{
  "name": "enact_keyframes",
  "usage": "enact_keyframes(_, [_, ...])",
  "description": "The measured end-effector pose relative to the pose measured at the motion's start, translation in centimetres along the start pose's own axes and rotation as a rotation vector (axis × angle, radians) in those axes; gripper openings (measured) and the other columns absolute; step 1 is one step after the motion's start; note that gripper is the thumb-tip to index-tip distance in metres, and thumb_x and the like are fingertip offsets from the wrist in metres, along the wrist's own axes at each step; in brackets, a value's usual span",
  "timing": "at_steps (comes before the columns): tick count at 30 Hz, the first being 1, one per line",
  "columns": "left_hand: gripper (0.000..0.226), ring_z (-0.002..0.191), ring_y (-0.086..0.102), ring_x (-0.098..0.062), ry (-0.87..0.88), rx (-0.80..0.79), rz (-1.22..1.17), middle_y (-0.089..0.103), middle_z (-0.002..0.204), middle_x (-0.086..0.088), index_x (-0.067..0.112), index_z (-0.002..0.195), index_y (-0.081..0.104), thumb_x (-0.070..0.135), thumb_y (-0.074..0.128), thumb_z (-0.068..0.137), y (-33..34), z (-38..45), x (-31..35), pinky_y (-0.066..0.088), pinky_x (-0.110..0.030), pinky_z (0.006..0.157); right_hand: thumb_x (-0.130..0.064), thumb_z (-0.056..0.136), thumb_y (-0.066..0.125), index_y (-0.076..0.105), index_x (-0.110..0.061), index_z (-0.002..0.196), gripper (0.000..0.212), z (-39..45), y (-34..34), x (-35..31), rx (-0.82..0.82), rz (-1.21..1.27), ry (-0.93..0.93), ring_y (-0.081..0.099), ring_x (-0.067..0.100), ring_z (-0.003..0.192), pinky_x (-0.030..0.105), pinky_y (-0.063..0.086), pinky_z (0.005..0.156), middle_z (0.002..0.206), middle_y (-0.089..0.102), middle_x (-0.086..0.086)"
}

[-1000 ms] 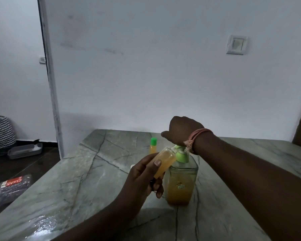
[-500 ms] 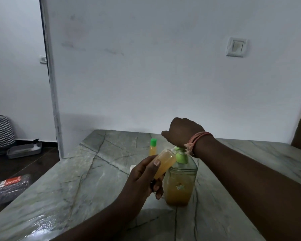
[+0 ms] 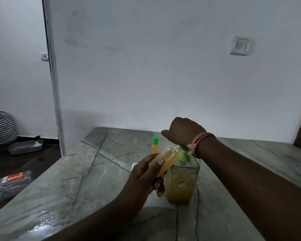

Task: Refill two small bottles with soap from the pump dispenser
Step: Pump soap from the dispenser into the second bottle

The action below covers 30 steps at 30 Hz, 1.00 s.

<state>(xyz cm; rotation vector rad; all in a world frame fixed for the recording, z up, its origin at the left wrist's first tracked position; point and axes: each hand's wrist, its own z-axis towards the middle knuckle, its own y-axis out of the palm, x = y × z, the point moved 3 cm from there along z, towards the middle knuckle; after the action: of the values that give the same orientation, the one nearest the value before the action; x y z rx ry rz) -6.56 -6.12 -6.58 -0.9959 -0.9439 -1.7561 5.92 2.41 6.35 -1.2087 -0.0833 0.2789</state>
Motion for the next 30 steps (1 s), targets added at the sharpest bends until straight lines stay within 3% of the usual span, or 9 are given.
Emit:
enact_keyframes(13, [0.035, 0.056, 0.048, -0.014, 0.024, 0.004, 0.008, 0.054, 0.078, -0.009, 0.017, 0.123, 0.062, 0.036, 0.058, 0.092, 0.1, 0.0, 0.1, 0.048, -0.029, 0.050, -0.049, 0.089, 0.048, 0.049, -0.016, 0.061, 0.043, 0.1, 0.3, 0.8, 0.038, 0.072, 0.029, 0.055, 0.025, 0.068, 0.031, 0.041, 0.064, 0.066, 0.053, 0.003])
enact_keyframes(20, [0.032, 0.057, 0.049, -0.014, 0.025, -0.022, 0.007, 0.053, 0.079, -0.012, 0.027, 0.115, 0.068, 0.043, 0.060, 0.089, 0.5, -0.2, 0.4, 0.048, -0.029, 0.050, -0.048, 0.093, 0.050, 0.045, -0.018, 0.083, 0.032, -0.4, -1.6, -0.6, 0.081, -0.132, -0.074, 0.048, 0.025, 0.079, 0.031, 0.039, 0.070, 0.081, 0.044, 0.003])
enact_keyframes(23, [0.033, 0.058, 0.050, -0.014, 0.024, -0.015, 0.017, 0.053, 0.079, -0.011, 0.025, 0.117, 0.066, 0.043, 0.060, 0.089, 0.3, -0.1, 0.2, 0.049, -0.029, 0.051, -0.047, 0.091, 0.049, 0.045, -0.012, 0.070, 0.041, -0.3, -0.5, -0.2, 0.109, -0.026, -0.018, 0.054, 0.026, 0.075, 0.031, 0.039, 0.066, 0.072, 0.049, -0.001])
enact_keyframes(25, [0.035, 0.058, 0.050, -0.014, 0.027, -0.007, 0.016, 0.054, 0.079, -0.010, 0.020, 0.120, 0.063, 0.040, 0.058, 0.092, 0.3, 0.0, 0.1, 0.049, -0.029, 0.051, -0.046, 0.090, 0.049, 0.045, -0.016, 0.063, 0.039, -0.3, -0.2, -0.1, 0.114, 0.006, 0.003, 0.054, 0.026, 0.071, 0.030, 0.038, 0.064, 0.067, 0.049, 0.000])
enact_keyframes(30, [0.037, 0.057, 0.050, -0.015, 0.021, 0.010, 0.063, 0.054, 0.079, -0.011, 0.017, 0.121, 0.061, 0.039, 0.055, 0.092, 0.5, -0.1, 0.4, 0.049, -0.030, 0.050, -0.043, 0.090, 0.049, 0.041, -0.019, 0.066, 0.035, -0.3, -0.4, -0.2, 0.054, -0.020, -0.003, 0.053, 0.024, 0.071, 0.030, 0.040, 0.064, 0.068, 0.048, -0.001])
